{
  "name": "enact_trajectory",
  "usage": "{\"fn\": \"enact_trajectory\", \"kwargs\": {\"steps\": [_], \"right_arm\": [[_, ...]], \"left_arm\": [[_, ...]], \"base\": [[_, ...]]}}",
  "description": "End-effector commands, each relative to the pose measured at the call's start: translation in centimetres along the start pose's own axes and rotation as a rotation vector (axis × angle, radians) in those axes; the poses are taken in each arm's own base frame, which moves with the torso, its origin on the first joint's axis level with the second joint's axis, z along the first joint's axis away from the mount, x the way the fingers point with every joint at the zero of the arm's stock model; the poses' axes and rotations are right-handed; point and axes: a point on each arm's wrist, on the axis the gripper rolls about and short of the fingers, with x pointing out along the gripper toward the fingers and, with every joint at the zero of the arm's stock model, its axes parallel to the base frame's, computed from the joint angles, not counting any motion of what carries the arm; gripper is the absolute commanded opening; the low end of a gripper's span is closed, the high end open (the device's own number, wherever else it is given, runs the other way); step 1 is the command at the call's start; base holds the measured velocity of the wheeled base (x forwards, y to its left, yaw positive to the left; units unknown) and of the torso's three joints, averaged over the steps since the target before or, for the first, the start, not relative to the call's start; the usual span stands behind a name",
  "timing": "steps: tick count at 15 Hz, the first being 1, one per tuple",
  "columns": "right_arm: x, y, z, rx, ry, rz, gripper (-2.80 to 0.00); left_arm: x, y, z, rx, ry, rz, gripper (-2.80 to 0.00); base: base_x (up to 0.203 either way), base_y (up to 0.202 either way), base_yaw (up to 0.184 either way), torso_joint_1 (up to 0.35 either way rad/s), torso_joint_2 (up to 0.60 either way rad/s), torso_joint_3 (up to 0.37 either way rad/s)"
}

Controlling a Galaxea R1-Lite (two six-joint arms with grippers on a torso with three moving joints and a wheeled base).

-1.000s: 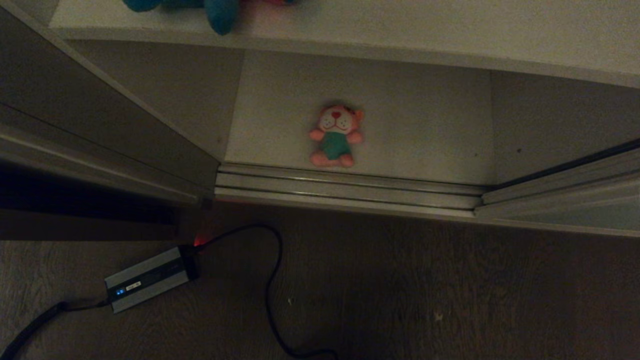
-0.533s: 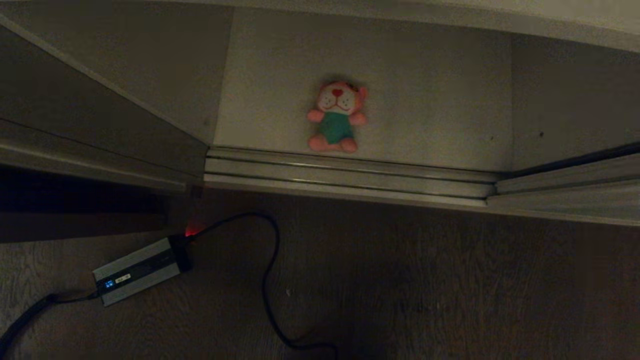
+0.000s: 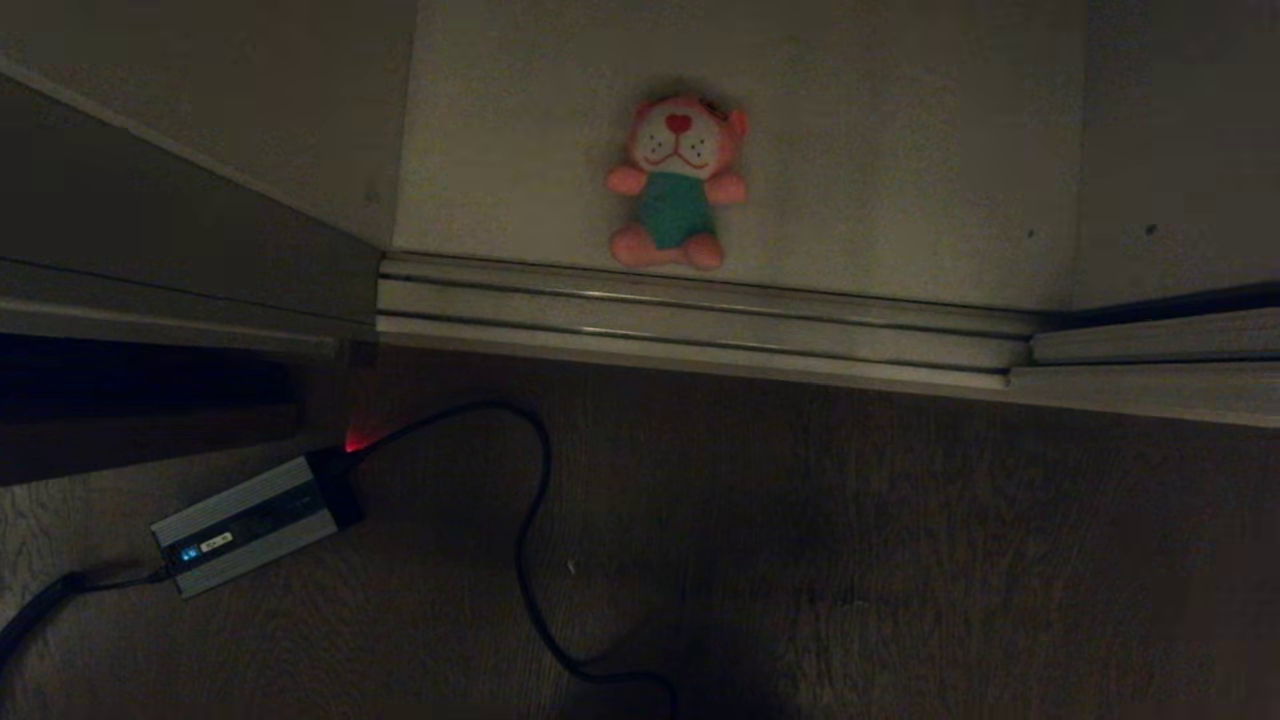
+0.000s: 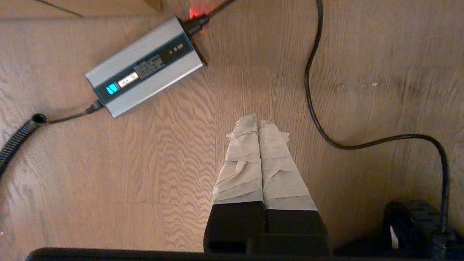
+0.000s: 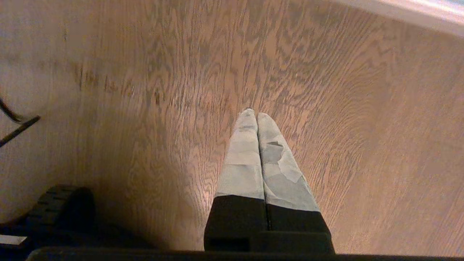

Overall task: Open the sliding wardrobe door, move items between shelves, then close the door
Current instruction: Place the pink doll on the higher shelf

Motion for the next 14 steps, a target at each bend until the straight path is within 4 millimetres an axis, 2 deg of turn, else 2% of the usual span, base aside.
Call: {"fn": "enact_trajectory", "kwargs": {"steps": [1,5,14], "right_arm": [[0.00,0.00,-0.03,-0.001,0.000,0.000,-2.80],[-0.03,0.00,0.00,-0.001,-0.003,0.000,-2.80],[-0.03,0.00,0.01,-0.001,-0.003,0.000,-2.80]], "left_arm": [[0.04,0.00,-0.04,0.003,0.003,-0.001,-2.80],[0.13,0.01,0.05,0.030,-0.024,0.002,-2.80],[0.18,0.03,0.08,0.061,-0.042,0.007,-2.80]], "base": [[0.000,0.000,0.000,0.004,0.01,-0.195],[0.000,0.000,0.000,0.006,0.00,-0.081],[0.000,0.000,0.000,0.000,0.00,0.000]]}}
